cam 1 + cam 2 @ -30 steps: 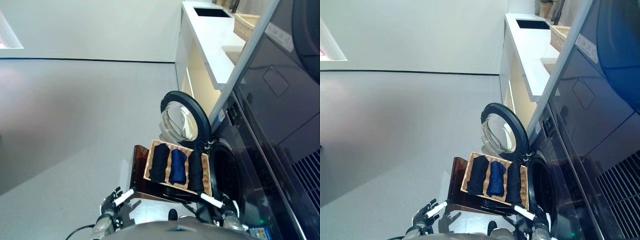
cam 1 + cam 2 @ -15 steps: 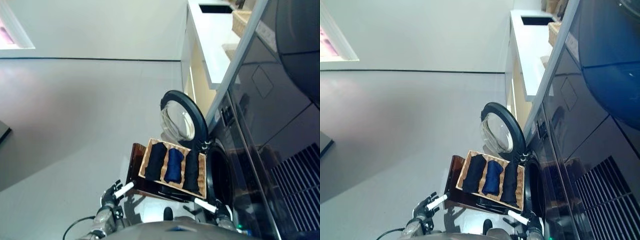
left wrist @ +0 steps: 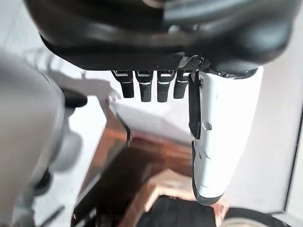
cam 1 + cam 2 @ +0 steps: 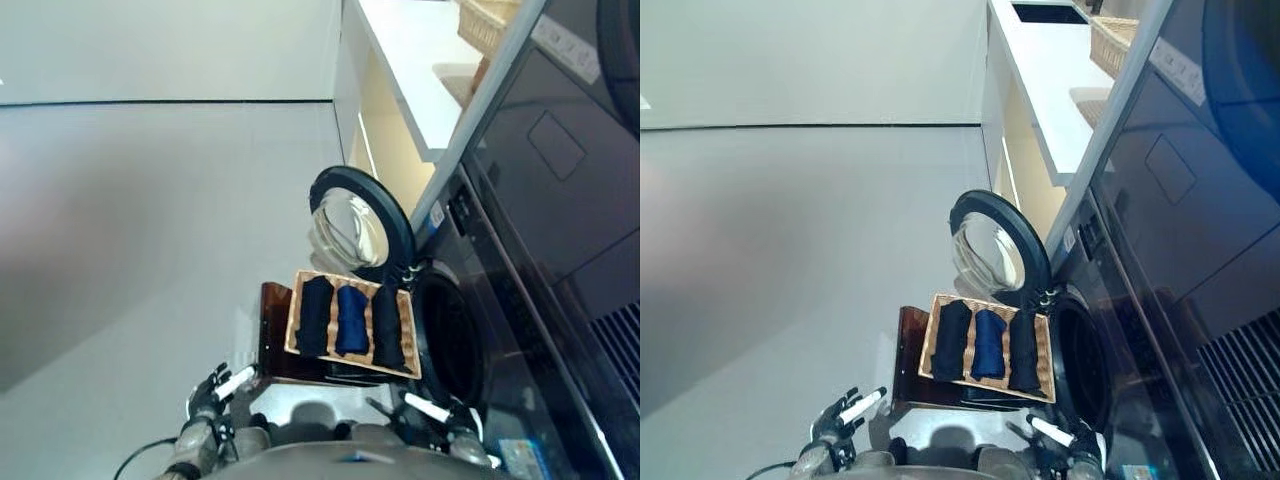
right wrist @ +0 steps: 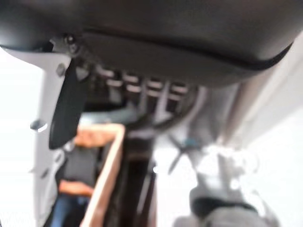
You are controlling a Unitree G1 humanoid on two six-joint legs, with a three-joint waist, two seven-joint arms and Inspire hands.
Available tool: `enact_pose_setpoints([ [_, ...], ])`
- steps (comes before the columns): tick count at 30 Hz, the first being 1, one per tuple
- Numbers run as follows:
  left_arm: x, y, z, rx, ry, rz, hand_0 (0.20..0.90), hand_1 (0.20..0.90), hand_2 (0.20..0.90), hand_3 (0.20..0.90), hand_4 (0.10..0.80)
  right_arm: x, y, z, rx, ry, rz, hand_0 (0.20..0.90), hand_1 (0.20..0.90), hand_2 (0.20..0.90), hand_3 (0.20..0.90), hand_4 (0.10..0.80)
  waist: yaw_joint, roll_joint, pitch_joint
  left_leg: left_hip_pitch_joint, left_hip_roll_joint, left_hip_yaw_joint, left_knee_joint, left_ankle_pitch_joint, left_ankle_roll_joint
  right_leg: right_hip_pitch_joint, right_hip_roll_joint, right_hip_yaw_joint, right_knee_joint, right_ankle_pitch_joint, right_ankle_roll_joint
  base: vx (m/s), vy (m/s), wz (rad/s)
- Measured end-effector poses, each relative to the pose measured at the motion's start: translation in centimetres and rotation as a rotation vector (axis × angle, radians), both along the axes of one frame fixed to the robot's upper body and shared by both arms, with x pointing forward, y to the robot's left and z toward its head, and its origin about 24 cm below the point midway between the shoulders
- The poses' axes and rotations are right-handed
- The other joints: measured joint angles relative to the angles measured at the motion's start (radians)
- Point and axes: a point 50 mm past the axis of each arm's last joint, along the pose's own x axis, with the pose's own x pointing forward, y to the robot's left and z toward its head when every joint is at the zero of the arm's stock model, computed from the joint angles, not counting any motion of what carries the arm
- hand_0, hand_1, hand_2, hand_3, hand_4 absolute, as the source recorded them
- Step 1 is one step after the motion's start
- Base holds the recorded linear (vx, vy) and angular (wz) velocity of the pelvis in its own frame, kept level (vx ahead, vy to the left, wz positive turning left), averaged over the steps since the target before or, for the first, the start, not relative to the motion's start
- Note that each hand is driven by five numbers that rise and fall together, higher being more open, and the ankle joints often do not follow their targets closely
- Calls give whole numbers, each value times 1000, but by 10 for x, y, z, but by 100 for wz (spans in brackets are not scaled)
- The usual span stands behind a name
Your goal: Pick up the clothes and place them into the washing machine
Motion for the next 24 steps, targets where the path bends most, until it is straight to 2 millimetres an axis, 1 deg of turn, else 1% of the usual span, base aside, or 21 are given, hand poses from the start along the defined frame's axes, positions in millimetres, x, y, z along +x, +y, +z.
enact_pose_setpoints([
  [1, -1, 0, 0, -2, 2, -1, 900, 900, 900, 900, 800, 2, 0, 0, 0, -4, 2, 900, 900, 900, 900, 800, -2, -1, -7, -30, -18, 8, 24, -10, 2, -3, -21, 7, -8, 9, 14, 85, 224, -22],
  [2, -1, -1, 0, -3, 1, -1, 900, 900, 900, 900, 800, 2, 0, 1, -2, -6, 1, 900, 900, 900, 900, 800, 0, 4, -9, -29, -21, 13, 21, -14, 6, -3, -24, 16, -15, 7, 15, 32, 173, -11],
  [3, -1, -3, -1, -8, 2, -2, 900, 900, 900, 900, 800, 4, -2, 2, -10, -11, 0, 900, 900, 900, 900, 800, -2, 18, -20, -19, -22, 17, -15, -29, 31, -12, -25, 17, -20, 10, 32, -1, 159, -17],
  [4, 1, -3, 0, -5, -6, -4, 900, 900, 900, 900, 800, 10, 0, 3, -6, -26, 5, 900, 900, 900, 900, 800, -3, 24, -31, -17, -34, 35, -33, -30, 66, -40, -35, 28, -3, 8, 50, -18, 158, -28],
  [5, 3, -1, 1, 1, -10, -3, 900, 900, 900, 900, 800, 16, 3, 3, 2, -41, 13, 900, 900, 900, 900, 800, 4, 17, -32, -17, -42, 51, -38, -28, 73, -45, -45, 40, -8, 9, 54, -16, 160, -35],
  [6, 6, 3, 2, 12, -18, 0, 900, 900, 900, 900, 800, 21, 7, 4, 9, -55, 18, 900, 900, 900, 900, 800, 17, 8, -34, -18, -54, 62, -39, -31, 79, -58, -54, 41, -2, 12, 64, -51, 130, -34],
  [8, 11, 6, 4, 21, -32, 4, 900, 900, 900, 900, 800, 36, 8, 9, 9, -102, 32, 900, 900, 900, 900, 800, 23, 1, -26, -29, -61, 80, -34, -33, 91, -79, -67, 37, -5, 31, 96, -293, 17, -31],
  [9, 16, 8, 7, 28, -55, 10, 900, 900, 900, 900, 800, 46, 10, 12, 9, -129, 47, 900, 900, 900, 900, 800, 27, -4, -26, -50, -60, 96, -33, -32, 93, -109, -71, 33, -11, 40, 102, -343, -115, -29],
  [10, 22, 10, 10, 35, -85, 14, 900, 900, 900, 900, 800, 58, 12, 16, 5, -158, 67, 900, 900, 900, 900, 800, 28, -1, -22, -84, -57, 98, -32, -27, 97, -129, -77, 15, -39, 53, 80, -139, -108, -25],
  [11, 26, 12, 12, 38, -102, 15, 900, 900, 900, 900, 800, 66, 13, 19, 3, -175, 78, 900, 900, 900, 900, 800, 27, -4, -20, -104, -57, 105, -33, -24, 98, -147, -83, 4, -46, 63, 85, -56, -92, -14],
  [12, 33, 14, 15, 42, -128, 21, 900, 900, 900, 900, 800, 78, 15, 24, -2, -201, 100, 900, 900, 900, 900, 800, 25, -7, -5, -137, -56, 104, -25, -15, 97, -165, -93, -15, -60, 92, 90, 13, -79, 1],
  [13, 42, 14, 18, 40, -152, 35, 900, 900, 900, 900, 800, 88, 16, 28, -8, -225, 116, 900, 900, 900, 900, 800, 24, -2, 24, -166, -48, 96, -8, -10, 97, -160, -96, -52, -102, 125, 94, 10, -98, 9],
  [14, 44, 13, 19, 35, -160, 41, 900, 900, 900, 900, 800, 89, 15, 29, -9, -225, 118, 900, 900, 900, 900, 800, 27, 1, 28, -169, -46, 92, -13, -4, 93, -157, -96, -67, -123, 142, 93, 14, -94, 17],
  [16, 43, 11, 19, 26, -171, 47, 900, 900, 900, 900, 800, 94, 12, 33, -26, -248, 124, 900, 900, 900, 900, 800, 29, 12, 37, -187, -41, 78, -21, 6, 84, -161, -87, -79, -143, 153, 88, -6, -47, 14],
  [18, 45, 10, 20, 21, -184, 47, 900, 900, 900, 900, 800, 102, 9, 39, -50, -278, 124, 900, 900, 900, 900, 800, 26, 13, 62, -190, -40, 70, -38, 22, 81, -161, -84, -88, -155, 166, 87, -19, -59, 15],
  [19, 44, 10, 20, 21, -184, 49, 900, 900, 900, 900, 800, 105, 6, 42, -59, -295, 126, 900, 900, 900, 900, 800, 25, 13, 64, -208, -38, 64, -36, 24, 80, -167, -82, -96, -167, 171, 82, -17, -52, 12],
  [21, 44, 10, 20, 23, -182, 51, 900, 900, 900, 900, 800, 117, 0, 53, -100, -341, 131, 900, 900, 900, 900, 800, 27, 2, 74, -234, -35, 62, -33, 28, 80, -190, -79, -98, -173, 180, 80, -6, -15, 4],
  [22, 43, 10, 20, 25, -181, 55, 900, 900, 900, 900, 800, 123, -3, 59, -121, -364, 136, 900, 900, 900, 900, 800, 27, -4, 81, -239, -35, 63, -32, 29, 80, -194, -78, -97, -174, 188, 88, 1, 39, -2],
  [24, 44, 10, 21, 28, -186, 59, 900, 900, 900, 900, 800, 135, -11, 73, -173, -425, 151, 900, 900, 900, 900, 800, 25, -16, 95, -240, -37, 62, -32, 28, 82, -196, -81, -99, -171, 192, 93, -41, 93, 1],
])
